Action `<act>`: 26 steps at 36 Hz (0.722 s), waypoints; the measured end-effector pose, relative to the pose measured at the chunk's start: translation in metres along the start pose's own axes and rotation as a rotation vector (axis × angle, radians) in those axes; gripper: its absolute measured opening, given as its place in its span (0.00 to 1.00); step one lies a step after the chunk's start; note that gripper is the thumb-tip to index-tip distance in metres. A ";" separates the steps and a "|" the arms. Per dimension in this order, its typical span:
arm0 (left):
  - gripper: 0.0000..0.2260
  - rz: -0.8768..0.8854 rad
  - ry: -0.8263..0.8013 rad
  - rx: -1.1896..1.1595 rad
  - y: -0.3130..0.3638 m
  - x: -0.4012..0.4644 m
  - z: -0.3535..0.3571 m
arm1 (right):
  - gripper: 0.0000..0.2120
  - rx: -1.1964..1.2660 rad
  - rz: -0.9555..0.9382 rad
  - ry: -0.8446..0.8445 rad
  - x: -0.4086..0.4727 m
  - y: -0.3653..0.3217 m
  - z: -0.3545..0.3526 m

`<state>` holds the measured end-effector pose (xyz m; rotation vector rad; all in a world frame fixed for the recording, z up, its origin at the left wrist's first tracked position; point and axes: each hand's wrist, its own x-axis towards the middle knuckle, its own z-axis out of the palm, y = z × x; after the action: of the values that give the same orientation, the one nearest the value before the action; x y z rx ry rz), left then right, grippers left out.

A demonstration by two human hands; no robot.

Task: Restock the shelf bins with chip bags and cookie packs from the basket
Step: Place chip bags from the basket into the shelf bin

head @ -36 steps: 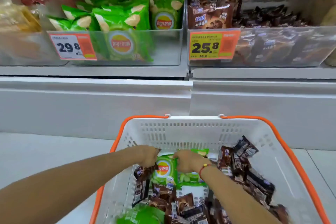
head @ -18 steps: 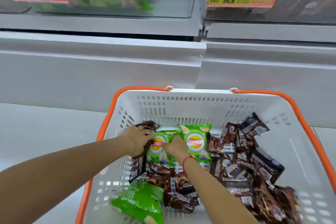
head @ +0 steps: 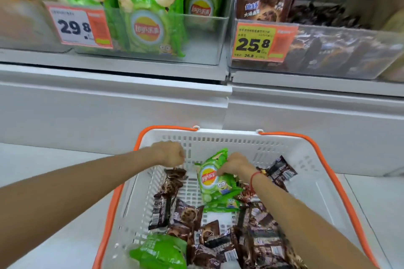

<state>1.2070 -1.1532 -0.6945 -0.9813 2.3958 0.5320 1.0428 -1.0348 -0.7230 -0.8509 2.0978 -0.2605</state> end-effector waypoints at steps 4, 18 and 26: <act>0.14 -0.019 0.064 -0.021 0.010 -0.022 -0.042 | 0.11 0.090 -0.067 -0.025 -0.032 -0.015 -0.050; 0.28 0.087 0.134 -1.032 0.055 -0.122 -0.138 | 0.22 0.472 -0.559 0.121 -0.154 -0.067 -0.168; 0.22 0.308 0.498 -1.213 0.082 -0.140 -0.151 | 0.39 0.845 -0.670 0.238 -0.170 -0.086 -0.178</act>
<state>1.1896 -1.1024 -0.4796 -1.2686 2.5591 2.2335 1.0188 -1.0071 -0.4647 -0.9654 1.5677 -1.5318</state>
